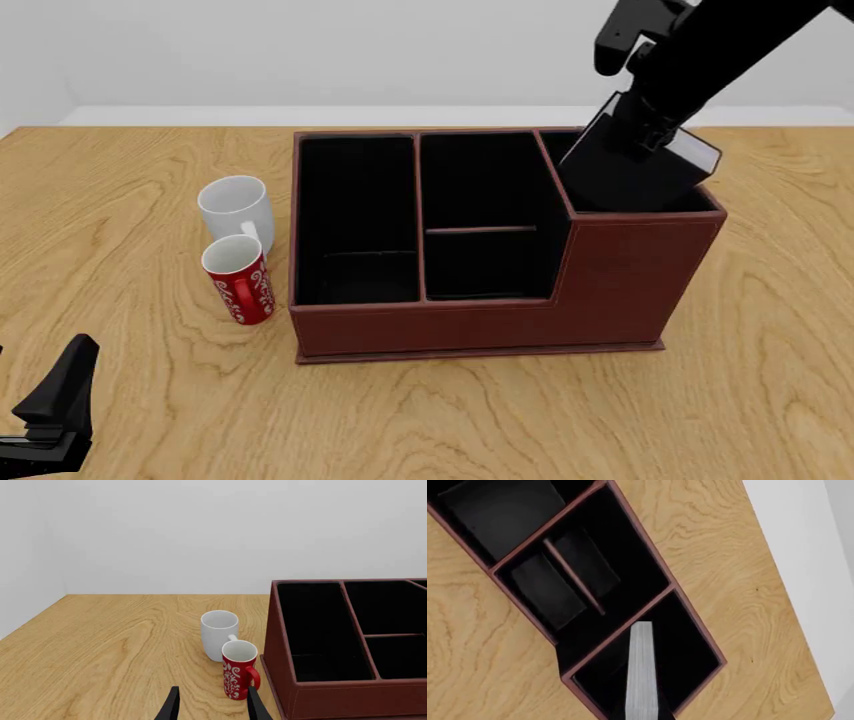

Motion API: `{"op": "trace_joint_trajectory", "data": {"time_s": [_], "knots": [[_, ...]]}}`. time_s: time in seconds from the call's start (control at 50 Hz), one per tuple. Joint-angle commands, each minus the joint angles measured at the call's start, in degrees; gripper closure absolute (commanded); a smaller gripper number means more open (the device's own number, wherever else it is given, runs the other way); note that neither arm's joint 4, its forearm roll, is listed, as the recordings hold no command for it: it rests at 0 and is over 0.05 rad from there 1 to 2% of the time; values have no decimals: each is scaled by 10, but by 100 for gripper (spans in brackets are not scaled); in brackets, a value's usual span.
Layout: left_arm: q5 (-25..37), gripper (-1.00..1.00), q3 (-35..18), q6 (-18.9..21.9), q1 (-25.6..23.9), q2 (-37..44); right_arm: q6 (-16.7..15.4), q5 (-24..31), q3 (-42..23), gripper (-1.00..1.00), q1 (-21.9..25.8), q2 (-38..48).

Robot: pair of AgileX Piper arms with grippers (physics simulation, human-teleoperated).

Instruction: Pick up the book and place it in the right compartment of the caddy.

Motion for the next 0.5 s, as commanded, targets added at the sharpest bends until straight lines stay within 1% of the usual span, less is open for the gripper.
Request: {"op": "trace_joint_trajectory", "data": {"time_s": [0.02,0.06,0.14,0.16,0.2,0.24,0.28,0.5], "knots": [[0,-100,0,0,0,0,22,0,-6,100,0,6],[0,-100,0,0,0,0,27,0,-8,100,4,7],[0,-100,0,0,0,0,20,0,-8,100,-4,14],[0,-100,0,0,0,0,27,0,-9,100,0,15],[0,-100,0,0,0,0,22,0,-9,100,-4,18],[0,-100,0,0,0,0,27,-1,-8,100,-2,18],[0,-100,0,0,0,0,25,-1,-11,100,-6,21],[0,-100,0,0,0,0,34,-11,6,100,-5,23]]}}
